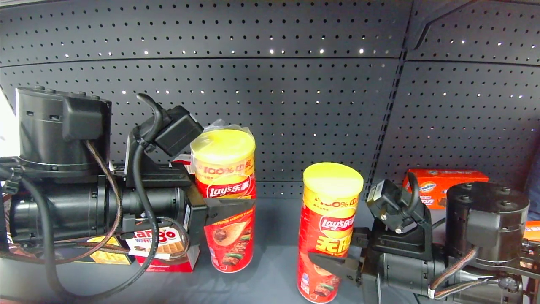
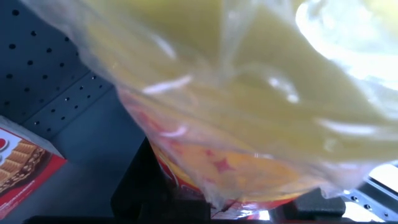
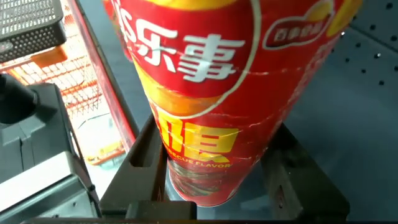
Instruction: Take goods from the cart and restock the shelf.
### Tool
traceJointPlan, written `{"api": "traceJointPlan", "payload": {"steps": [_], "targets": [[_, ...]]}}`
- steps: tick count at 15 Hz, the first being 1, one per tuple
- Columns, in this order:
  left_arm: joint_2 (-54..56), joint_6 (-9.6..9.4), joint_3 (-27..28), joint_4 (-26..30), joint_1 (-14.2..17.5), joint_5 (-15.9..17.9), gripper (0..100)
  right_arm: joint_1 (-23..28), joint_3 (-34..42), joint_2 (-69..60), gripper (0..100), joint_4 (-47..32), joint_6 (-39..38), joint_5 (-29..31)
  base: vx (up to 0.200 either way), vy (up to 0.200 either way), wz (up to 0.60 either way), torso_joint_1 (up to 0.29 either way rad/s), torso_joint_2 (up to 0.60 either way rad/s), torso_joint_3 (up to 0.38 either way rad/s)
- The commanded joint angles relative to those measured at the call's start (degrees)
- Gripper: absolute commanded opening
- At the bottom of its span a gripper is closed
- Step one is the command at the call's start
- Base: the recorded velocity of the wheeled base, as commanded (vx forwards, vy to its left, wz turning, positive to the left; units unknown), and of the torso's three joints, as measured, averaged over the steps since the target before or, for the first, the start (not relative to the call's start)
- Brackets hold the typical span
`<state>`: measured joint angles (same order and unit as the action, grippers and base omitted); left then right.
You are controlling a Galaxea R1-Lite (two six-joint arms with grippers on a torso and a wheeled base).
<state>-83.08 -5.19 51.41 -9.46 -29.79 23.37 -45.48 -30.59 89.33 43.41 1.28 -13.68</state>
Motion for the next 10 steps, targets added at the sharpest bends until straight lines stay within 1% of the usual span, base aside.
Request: {"api": "traceJointPlan", "payload": {"steps": [1, 10], "targets": [[-0.1, 0.01, 0.0, 0.0, 0.0, 0.0, 0, -0.1, 1.0, 0.1, 0, 0.0, 0.0, 0.0, 0.0, 0.0, 0.0, 0.0, 0.0, 0.0], [-0.5, 0.01, 0.3, -0.1, 0.1, 0.0, 0, 0.0, 0.5, 3.5, 0, 1.0, -0.7, -0.1, 0.0, 0.0, 0.0, 0.0, 0.0, 0.0]]}}
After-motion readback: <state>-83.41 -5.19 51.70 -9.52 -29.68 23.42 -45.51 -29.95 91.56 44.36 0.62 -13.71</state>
